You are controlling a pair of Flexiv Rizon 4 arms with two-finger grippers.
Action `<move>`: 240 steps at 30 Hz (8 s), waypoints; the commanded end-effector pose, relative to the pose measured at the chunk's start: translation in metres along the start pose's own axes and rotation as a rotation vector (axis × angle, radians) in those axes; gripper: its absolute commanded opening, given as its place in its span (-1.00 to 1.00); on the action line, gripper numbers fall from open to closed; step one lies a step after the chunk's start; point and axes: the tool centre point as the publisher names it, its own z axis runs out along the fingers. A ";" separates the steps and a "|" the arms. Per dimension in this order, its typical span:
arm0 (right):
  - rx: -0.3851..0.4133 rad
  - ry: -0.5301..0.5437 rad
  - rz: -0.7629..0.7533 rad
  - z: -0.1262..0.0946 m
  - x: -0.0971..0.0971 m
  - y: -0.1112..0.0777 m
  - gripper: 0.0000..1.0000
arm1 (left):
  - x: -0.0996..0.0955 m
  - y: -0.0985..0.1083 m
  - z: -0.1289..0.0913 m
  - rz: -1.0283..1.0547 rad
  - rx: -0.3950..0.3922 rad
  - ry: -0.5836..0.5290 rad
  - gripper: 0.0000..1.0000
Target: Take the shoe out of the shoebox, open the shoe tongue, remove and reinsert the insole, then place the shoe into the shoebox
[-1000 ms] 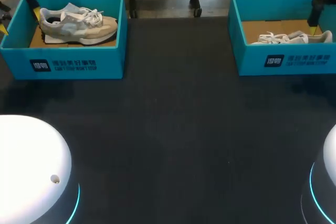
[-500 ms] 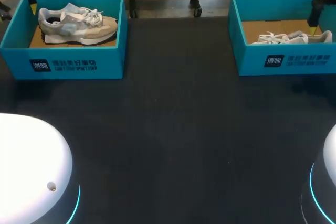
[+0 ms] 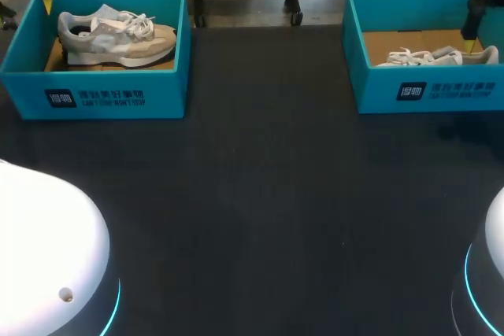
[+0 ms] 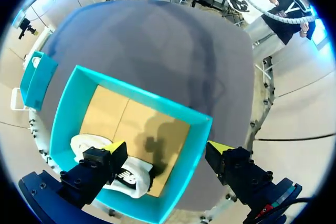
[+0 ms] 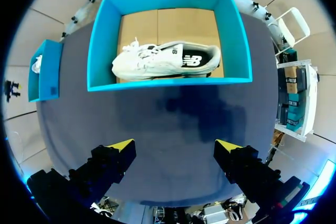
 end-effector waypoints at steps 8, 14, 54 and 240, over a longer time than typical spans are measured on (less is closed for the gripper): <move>-0.001 -0.001 0.000 0.000 0.000 -0.001 1.00 | -0.017 0.094 0.009 0.169 -0.124 -0.017 1.00; -0.001 -0.001 0.000 0.000 0.000 -0.001 1.00 | -0.017 0.113 0.010 0.315 -0.074 -0.048 1.00; -0.001 -0.001 0.000 0.000 0.000 -0.001 1.00 | -0.071 0.153 0.079 0.440 -0.187 -0.021 1.00; -0.001 -0.001 0.000 0.000 0.000 -0.001 1.00 | -0.063 -0.339 0.103 0.293 -0.472 0.129 -1.00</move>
